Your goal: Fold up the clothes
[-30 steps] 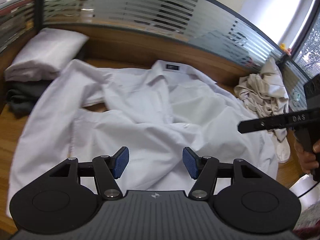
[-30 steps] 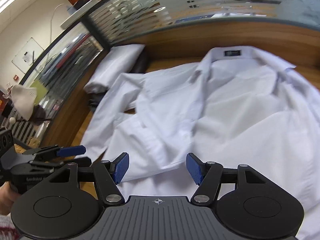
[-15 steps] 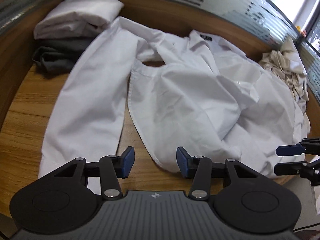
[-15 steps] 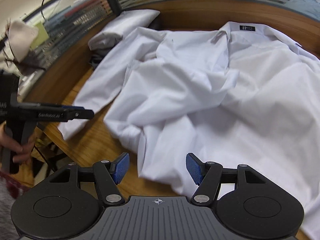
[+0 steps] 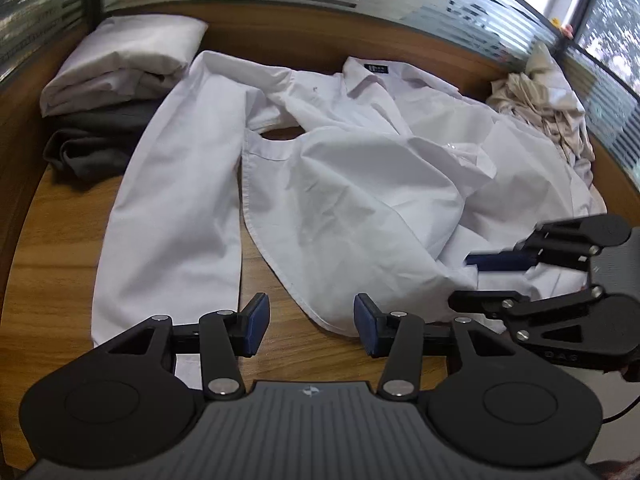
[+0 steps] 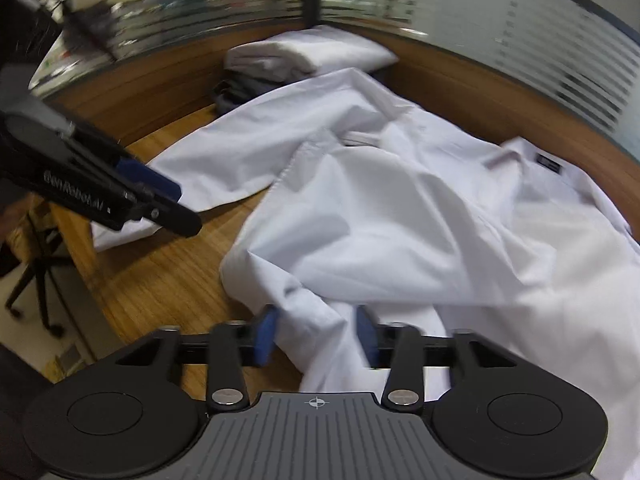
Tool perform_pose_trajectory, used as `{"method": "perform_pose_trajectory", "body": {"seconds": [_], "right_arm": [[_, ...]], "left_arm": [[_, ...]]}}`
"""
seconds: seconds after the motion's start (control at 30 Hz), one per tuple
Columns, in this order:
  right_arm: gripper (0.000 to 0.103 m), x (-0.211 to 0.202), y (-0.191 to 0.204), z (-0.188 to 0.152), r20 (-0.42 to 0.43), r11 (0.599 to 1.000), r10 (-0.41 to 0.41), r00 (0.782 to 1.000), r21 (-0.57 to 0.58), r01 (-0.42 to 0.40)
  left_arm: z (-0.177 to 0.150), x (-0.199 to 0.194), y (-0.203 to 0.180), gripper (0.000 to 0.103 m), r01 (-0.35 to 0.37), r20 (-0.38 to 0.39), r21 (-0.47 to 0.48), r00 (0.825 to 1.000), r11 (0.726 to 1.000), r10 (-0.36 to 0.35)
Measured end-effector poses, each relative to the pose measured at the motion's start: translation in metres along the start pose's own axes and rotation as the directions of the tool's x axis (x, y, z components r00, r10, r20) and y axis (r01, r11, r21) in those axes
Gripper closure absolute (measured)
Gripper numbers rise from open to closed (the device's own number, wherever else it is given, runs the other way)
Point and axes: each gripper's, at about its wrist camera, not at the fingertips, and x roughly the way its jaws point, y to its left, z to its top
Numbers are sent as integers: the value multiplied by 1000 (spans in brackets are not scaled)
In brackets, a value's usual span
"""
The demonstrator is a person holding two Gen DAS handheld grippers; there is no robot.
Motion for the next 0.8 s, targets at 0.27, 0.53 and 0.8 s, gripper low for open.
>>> {"method": "perform_pose_trajectory", "body": {"seconds": [0.27, 0.53, 0.8], "right_arm": [[92, -27, -33, 25, 45, 978, 97, 994, 178, -104], [92, -41, -92, 40, 122, 864, 144, 982, 469, -185], [91, -44, -119, 38, 153, 783, 154, 976, 583, -215]], "left_arm": [[11, 10, 35, 51, 214, 26, -441, 974, 872, -226], [20, 32, 37, 43, 409, 183, -617, 906, 673, -382], [41, 50, 20, 101, 493, 256, -610, 863, 620, -435]]}}
